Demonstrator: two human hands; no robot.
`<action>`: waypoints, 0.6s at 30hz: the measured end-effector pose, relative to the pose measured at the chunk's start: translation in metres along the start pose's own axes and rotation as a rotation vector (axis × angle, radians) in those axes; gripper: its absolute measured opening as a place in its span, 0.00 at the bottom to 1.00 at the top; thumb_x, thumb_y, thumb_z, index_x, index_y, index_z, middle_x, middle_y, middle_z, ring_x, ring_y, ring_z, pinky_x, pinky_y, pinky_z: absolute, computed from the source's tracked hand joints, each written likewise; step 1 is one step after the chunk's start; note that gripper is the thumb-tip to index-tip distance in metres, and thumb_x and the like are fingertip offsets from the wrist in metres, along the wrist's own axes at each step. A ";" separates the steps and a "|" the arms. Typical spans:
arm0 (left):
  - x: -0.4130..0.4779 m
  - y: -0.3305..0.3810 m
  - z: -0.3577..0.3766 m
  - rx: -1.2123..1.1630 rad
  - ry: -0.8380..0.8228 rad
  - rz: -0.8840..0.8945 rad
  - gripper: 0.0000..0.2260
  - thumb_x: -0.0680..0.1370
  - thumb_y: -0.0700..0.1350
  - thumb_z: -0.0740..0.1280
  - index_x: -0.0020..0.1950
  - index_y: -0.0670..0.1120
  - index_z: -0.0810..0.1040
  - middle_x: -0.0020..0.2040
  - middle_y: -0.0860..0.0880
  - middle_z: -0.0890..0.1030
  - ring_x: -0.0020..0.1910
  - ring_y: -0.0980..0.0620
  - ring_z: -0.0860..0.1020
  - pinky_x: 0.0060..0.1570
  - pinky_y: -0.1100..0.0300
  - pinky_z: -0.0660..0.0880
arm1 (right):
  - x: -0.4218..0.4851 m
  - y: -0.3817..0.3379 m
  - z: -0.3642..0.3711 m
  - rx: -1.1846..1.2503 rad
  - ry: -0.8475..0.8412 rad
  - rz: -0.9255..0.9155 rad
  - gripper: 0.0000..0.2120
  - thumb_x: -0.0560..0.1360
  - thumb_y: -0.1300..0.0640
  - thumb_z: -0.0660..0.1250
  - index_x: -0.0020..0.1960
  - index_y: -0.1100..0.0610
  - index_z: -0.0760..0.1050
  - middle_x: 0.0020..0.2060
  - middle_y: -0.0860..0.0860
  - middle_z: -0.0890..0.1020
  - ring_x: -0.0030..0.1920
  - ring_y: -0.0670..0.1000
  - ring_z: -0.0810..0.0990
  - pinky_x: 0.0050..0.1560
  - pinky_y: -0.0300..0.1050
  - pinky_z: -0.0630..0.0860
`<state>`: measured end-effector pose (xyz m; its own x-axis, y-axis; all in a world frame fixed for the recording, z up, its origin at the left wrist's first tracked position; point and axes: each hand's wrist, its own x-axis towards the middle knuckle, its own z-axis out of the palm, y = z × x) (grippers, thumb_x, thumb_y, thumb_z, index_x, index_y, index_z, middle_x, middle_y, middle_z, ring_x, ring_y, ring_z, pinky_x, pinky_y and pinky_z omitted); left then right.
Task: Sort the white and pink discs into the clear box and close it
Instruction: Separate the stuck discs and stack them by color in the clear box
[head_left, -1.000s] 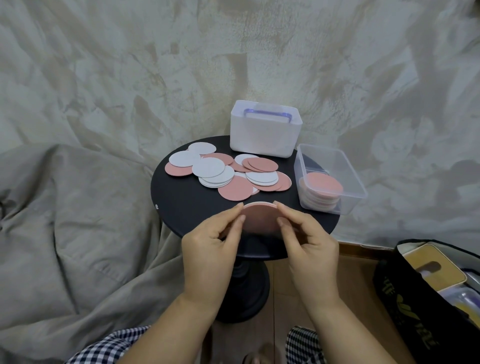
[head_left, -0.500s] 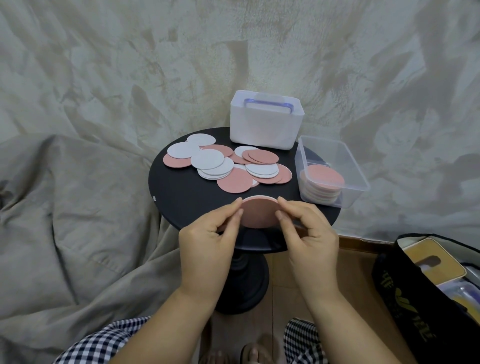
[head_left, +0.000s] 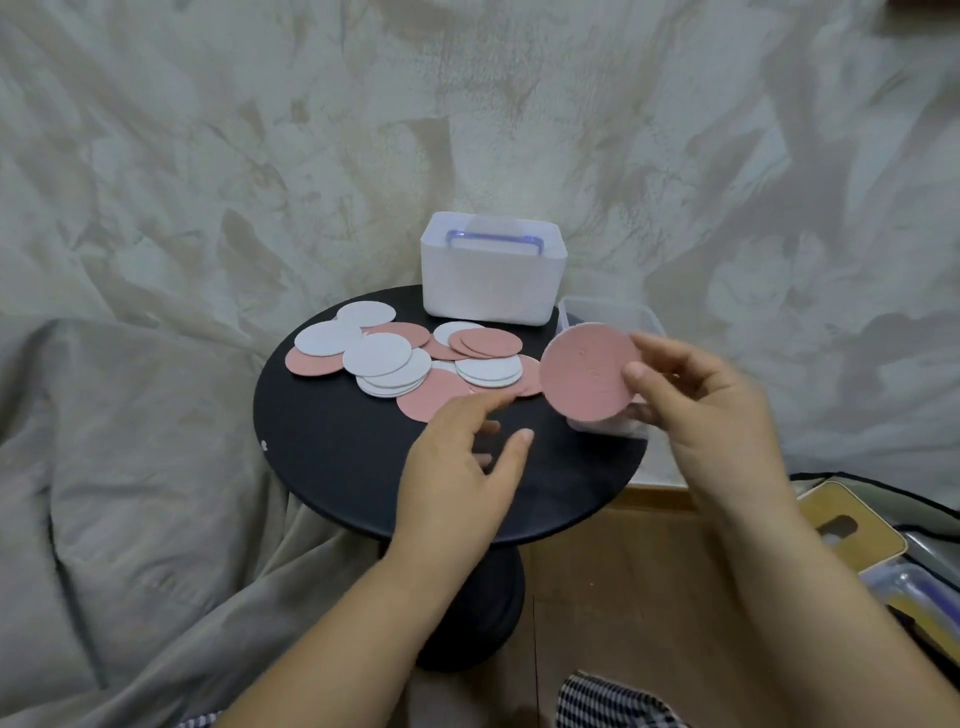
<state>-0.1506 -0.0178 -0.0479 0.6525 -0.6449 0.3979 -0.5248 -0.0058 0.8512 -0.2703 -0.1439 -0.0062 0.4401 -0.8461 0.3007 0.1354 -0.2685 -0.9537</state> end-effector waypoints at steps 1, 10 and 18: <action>0.007 0.003 0.007 0.034 -0.053 0.008 0.15 0.73 0.45 0.70 0.59 0.53 0.76 0.52 0.59 0.76 0.51 0.60 0.77 0.47 0.61 0.78 | 0.012 -0.006 -0.010 -0.003 0.002 0.022 0.12 0.73 0.66 0.66 0.47 0.49 0.79 0.43 0.50 0.81 0.39 0.43 0.80 0.37 0.33 0.78; 0.054 0.009 0.051 0.084 -0.213 0.014 0.22 0.69 0.49 0.74 0.61 0.54 0.72 0.55 0.59 0.72 0.48 0.64 0.75 0.50 0.58 0.76 | 0.084 -0.012 -0.055 -0.306 -0.174 0.278 0.10 0.73 0.67 0.67 0.54 0.61 0.78 0.43 0.55 0.82 0.35 0.47 0.81 0.33 0.37 0.79; 0.056 -0.002 0.054 0.049 -0.202 -0.008 0.20 0.69 0.50 0.74 0.57 0.57 0.72 0.53 0.62 0.75 0.47 0.72 0.74 0.42 0.78 0.70 | 0.096 -0.010 -0.037 -0.605 -0.406 0.277 0.09 0.74 0.64 0.67 0.53 0.57 0.79 0.38 0.49 0.81 0.36 0.44 0.80 0.34 0.34 0.79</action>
<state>-0.1426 -0.0950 -0.0464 0.5366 -0.7847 0.3104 -0.5495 -0.0458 0.8342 -0.2621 -0.2396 0.0324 0.6936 -0.7154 -0.0848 -0.4835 -0.3749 -0.7910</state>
